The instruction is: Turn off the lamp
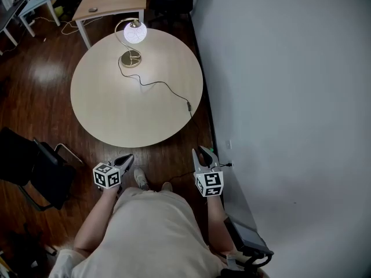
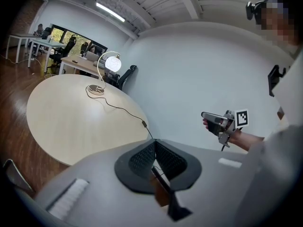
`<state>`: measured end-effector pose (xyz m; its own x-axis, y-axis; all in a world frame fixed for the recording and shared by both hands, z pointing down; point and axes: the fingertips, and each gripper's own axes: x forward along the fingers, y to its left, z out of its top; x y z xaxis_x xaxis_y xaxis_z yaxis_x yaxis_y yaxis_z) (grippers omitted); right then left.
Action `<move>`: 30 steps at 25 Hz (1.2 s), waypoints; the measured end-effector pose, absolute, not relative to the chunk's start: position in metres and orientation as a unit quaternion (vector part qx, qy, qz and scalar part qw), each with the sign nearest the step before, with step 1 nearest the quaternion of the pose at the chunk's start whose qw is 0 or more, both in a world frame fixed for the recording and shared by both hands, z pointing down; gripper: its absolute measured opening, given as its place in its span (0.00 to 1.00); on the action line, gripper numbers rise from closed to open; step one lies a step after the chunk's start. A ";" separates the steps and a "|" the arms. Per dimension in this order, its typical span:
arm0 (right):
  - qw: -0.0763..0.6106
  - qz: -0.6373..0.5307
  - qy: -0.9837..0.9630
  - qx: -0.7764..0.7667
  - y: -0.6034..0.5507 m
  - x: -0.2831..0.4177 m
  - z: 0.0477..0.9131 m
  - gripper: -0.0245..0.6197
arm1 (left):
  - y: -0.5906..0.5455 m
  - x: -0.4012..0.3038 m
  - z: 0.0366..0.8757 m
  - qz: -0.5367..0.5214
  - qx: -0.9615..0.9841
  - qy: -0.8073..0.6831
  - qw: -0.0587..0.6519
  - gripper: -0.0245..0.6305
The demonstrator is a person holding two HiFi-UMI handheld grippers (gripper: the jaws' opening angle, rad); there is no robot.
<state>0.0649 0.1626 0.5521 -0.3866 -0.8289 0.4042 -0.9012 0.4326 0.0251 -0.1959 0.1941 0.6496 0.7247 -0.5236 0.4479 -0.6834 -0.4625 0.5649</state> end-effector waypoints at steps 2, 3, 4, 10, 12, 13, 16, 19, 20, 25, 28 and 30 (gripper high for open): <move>0.181 0.103 -0.825 0.525 0.159 0.058 0.552 0.15 | 0.188 -0.204 0.648 0.102 0.850 -0.354 0.377 0.04; 0.181 0.104 -0.825 0.526 0.157 0.054 0.552 0.15 | 0.185 -0.208 0.648 0.101 0.850 -0.354 0.377 0.04; 0.182 0.104 -0.824 0.526 0.155 0.050 0.552 0.15 | 0.183 -0.212 0.649 0.100 0.850 -0.353 0.378 0.04; 0.184 0.101 -0.824 0.527 0.142 0.020 0.552 0.15 | 0.178 -0.236 0.658 0.095 0.848 -0.348 0.388 0.04; 0.184 0.099 -0.824 0.526 0.138 0.009 0.553 0.15 | 0.177 -0.245 0.659 0.094 0.848 -0.346 0.389 0.04; 0.183 0.099 -0.825 0.526 0.138 0.004 0.555 0.15 | 0.177 -0.248 0.661 0.093 0.849 -0.345 0.389 0.04; 0.179 0.104 -0.826 0.524 0.136 -0.011 0.560 0.15 | 0.178 -0.263 0.663 0.092 0.849 -0.347 0.387 0.04; 0.179 0.103 -0.829 0.519 0.135 -0.028 0.563 0.15 | 0.178 -0.281 0.666 0.086 0.845 -0.357 0.390 0.04; 0.179 0.100 -0.831 0.517 0.134 -0.033 0.561 0.15 | 0.179 -0.286 0.665 0.083 0.843 -0.359 0.391 0.04; 0.180 0.091 -0.837 0.509 0.131 -0.048 0.556 0.15 | 0.182 -0.299 0.669 0.076 0.840 -0.366 0.393 0.04; 0.185 0.089 -0.838 0.506 0.133 -0.050 0.556 0.15 | 0.183 -0.299 0.671 0.069 0.837 -0.369 0.398 0.04; 0.186 0.091 -0.837 0.507 0.135 -0.049 0.556 0.15 | 0.186 -0.296 0.670 0.067 0.838 -0.367 0.399 0.04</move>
<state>-0.0487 0.1349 0.5560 -0.4171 -0.8140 0.4043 -0.8819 0.4700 0.0365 -0.2964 0.1858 0.6698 0.7220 -0.5612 0.4047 -0.6679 -0.4127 0.6194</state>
